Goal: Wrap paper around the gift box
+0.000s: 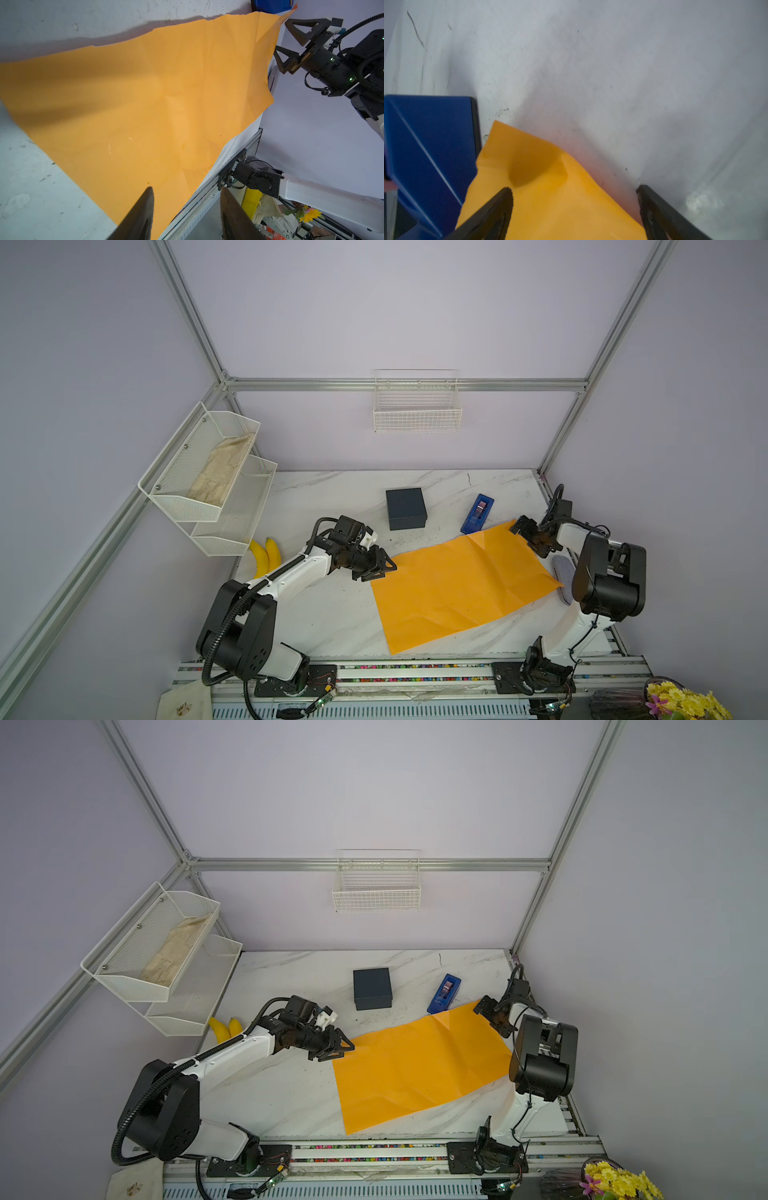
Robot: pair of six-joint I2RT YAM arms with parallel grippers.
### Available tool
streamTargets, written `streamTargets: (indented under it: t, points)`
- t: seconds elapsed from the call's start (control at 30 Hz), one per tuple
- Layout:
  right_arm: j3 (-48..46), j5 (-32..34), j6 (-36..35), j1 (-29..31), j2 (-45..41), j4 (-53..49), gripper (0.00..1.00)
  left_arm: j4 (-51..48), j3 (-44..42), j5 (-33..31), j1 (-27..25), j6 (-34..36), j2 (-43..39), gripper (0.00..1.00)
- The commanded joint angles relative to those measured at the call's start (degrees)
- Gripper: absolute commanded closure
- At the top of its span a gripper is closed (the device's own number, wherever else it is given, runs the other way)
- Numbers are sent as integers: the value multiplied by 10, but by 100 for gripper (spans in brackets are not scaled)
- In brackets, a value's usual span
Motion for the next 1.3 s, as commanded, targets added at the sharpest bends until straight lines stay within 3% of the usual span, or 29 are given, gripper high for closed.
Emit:
streamTargets:
  t: [0.0,0.23,0.47,0.77,1.07,1.27]
  points:
    - [-40,-41,2,2,-38,-25,4,14,-7,14,-1,-13,9,46]
    - [-128,-76,57,52,-91,3,4,2,-21,9,-2,-6,34,41]
    - [-172,-51,123,139,-121,35,5,-71,-14,-72,5,50,73,39]
    - [-171,2,130,159,-189,-13,6,-121,25,-143,62,139,143,39]
    - [-162,-52,132,183,-270,-34,10,-146,153,-199,76,202,244,39]
    - [-161,-117,139,249,-253,2,14,-177,272,-216,86,233,302,39]
